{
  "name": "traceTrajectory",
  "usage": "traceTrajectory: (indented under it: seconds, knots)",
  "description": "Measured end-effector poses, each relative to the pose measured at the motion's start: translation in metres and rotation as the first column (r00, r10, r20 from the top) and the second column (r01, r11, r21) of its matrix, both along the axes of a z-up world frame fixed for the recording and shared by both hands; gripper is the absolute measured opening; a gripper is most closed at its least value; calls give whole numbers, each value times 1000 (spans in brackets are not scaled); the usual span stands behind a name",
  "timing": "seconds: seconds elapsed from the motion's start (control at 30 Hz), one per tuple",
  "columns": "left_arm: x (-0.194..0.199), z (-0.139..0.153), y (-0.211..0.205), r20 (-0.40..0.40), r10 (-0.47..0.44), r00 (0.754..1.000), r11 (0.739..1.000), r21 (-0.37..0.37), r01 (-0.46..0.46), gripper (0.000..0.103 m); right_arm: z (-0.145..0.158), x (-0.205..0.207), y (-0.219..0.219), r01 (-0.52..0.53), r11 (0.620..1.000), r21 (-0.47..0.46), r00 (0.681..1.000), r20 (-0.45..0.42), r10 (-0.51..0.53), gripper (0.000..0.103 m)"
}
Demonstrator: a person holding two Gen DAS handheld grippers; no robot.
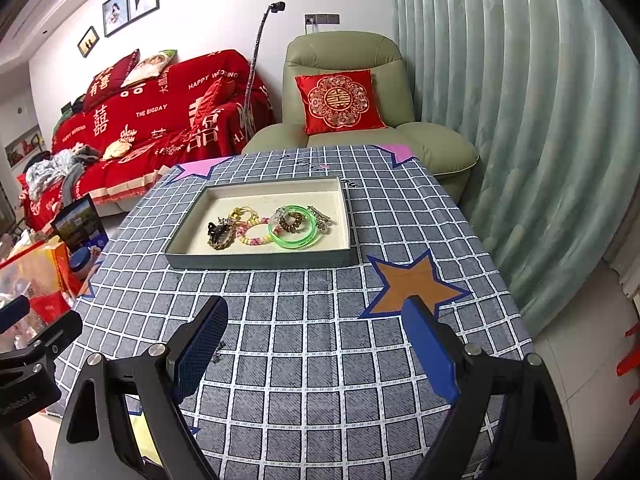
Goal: Organize jewelry
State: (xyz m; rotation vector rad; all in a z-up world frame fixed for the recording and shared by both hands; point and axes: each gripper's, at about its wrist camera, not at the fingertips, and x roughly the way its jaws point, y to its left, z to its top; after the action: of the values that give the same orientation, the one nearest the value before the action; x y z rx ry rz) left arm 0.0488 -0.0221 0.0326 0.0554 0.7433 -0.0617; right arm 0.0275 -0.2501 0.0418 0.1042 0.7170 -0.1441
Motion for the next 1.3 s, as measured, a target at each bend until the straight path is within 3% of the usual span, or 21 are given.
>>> traceTrajectory:
  seconds: [1.3]
  knots:
    - [2, -2, -2, -1, -4, 1000, 1000, 0, 4, 103, 0, 1, 4, -3, 1000, 2, 1000, -1, 3, 91]
